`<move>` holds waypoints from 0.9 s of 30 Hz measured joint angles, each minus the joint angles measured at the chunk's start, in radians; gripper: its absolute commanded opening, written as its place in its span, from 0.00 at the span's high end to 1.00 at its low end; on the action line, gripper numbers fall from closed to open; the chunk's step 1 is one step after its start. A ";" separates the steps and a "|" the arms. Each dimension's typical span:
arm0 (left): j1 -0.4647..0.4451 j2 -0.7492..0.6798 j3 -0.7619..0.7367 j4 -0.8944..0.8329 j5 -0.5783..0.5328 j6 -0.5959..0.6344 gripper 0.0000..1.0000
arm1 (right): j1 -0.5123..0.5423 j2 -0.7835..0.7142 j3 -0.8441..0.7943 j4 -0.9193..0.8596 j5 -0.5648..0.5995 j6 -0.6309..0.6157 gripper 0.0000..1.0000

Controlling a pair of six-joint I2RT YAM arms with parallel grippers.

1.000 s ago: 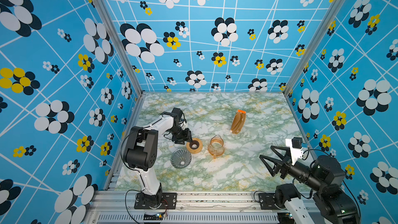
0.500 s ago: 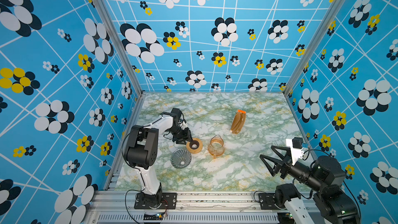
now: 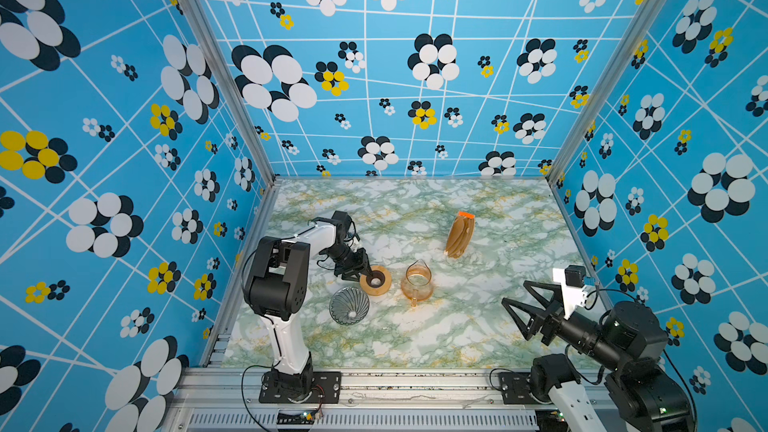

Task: Place the coffee filter in the dripper
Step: 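Pinch the wooden ring rim with the left gripper and lift it upright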

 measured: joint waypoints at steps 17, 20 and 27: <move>0.000 -0.020 -0.002 0.026 0.046 -0.034 0.73 | 0.000 -0.014 0.000 0.000 0.017 0.000 0.03; -0.003 -0.042 0.001 0.025 0.042 -0.036 0.76 | 0.000 -0.014 0.000 0.000 0.020 0.000 0.03; -0.029 -0.099 0.061 0.006 0.031 -0.051 0.80 | 0.000 -0.016 0.000 0.000 0.020 0.000 0.03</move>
